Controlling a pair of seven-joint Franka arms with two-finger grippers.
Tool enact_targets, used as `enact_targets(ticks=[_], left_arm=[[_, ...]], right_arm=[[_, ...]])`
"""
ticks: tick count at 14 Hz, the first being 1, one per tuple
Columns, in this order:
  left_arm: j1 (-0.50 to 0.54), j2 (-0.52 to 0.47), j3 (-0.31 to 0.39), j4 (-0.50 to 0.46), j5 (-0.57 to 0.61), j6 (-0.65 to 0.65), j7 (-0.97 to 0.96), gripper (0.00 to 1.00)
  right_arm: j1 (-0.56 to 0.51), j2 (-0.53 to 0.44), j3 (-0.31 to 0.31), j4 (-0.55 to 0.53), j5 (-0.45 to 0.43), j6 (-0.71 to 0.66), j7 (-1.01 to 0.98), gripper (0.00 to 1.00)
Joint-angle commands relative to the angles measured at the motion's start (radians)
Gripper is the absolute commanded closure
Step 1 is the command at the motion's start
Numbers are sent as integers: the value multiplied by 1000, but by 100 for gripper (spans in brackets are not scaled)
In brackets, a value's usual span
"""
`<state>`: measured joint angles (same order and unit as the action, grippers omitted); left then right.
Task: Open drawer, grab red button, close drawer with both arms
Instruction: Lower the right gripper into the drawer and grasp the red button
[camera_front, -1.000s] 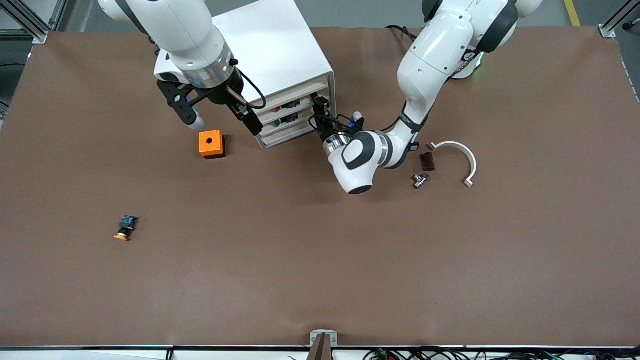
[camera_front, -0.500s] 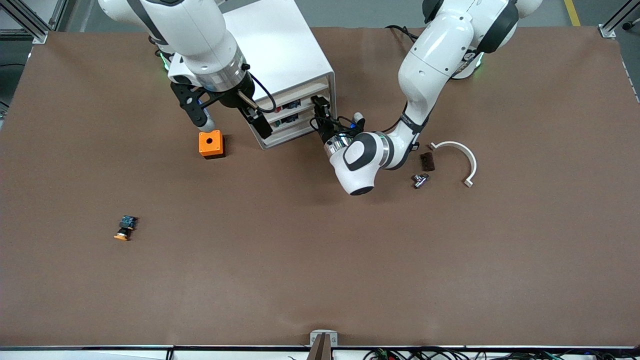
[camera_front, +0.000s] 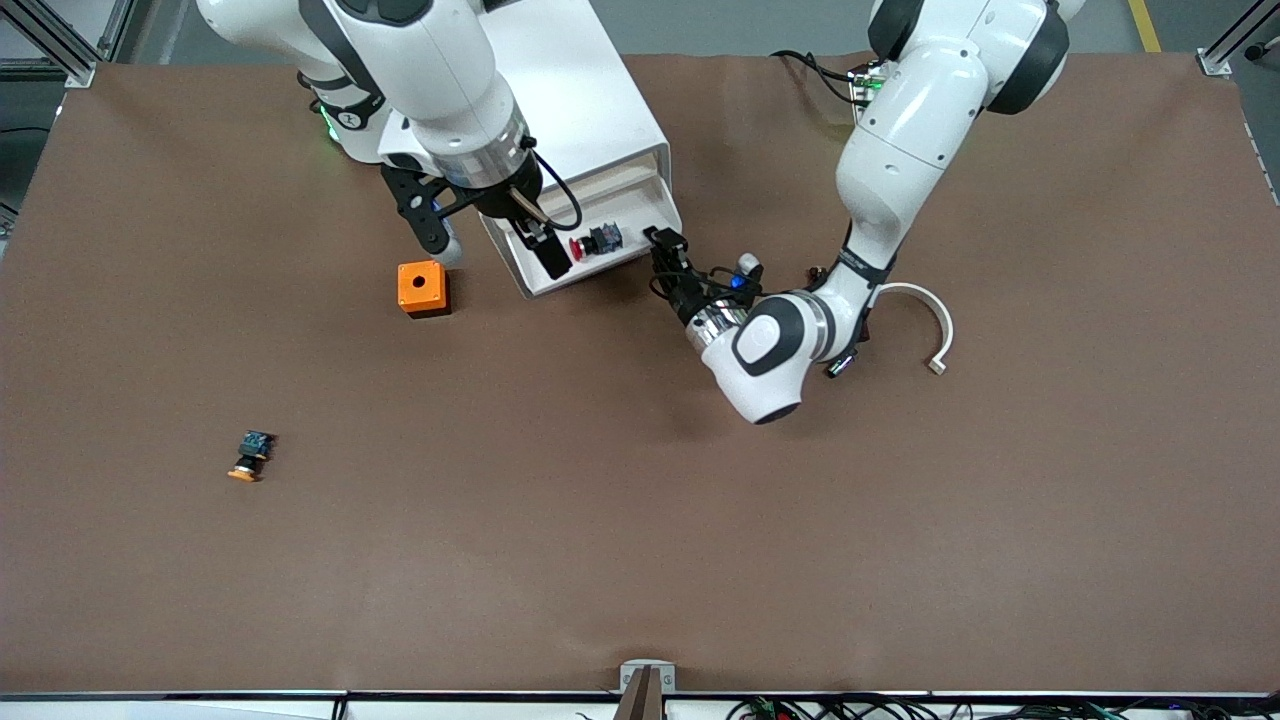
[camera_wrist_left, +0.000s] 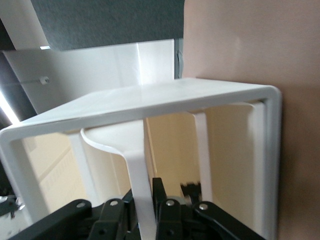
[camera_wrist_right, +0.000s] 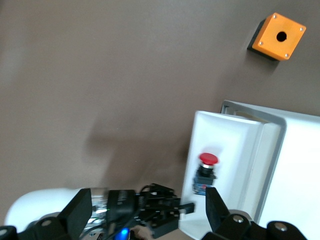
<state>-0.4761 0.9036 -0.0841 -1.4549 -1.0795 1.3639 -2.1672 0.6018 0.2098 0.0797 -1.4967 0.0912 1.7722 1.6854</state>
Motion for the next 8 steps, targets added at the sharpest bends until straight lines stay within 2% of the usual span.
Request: enact_targets(ticks=[1,5,6,7,8], left_arm=[[46,8,6,19,-14,27,24,86],[56,9,7,31,-14,27,24,86],[54,9,7,30,-14,27,24,82],[56,9,7,30,-13,27,24,74],[54,9,7,30,-11,27,24,41]], right_arm=[[38,42,-9,18,-19,41,68,0],[87,108,-9,18,-70,82,151,0],[101,118,-9,18,-83,104,166,0],[110,126,-11,16,-100,121,181,0],[118,134,-9,13,-113,127,194,0]])
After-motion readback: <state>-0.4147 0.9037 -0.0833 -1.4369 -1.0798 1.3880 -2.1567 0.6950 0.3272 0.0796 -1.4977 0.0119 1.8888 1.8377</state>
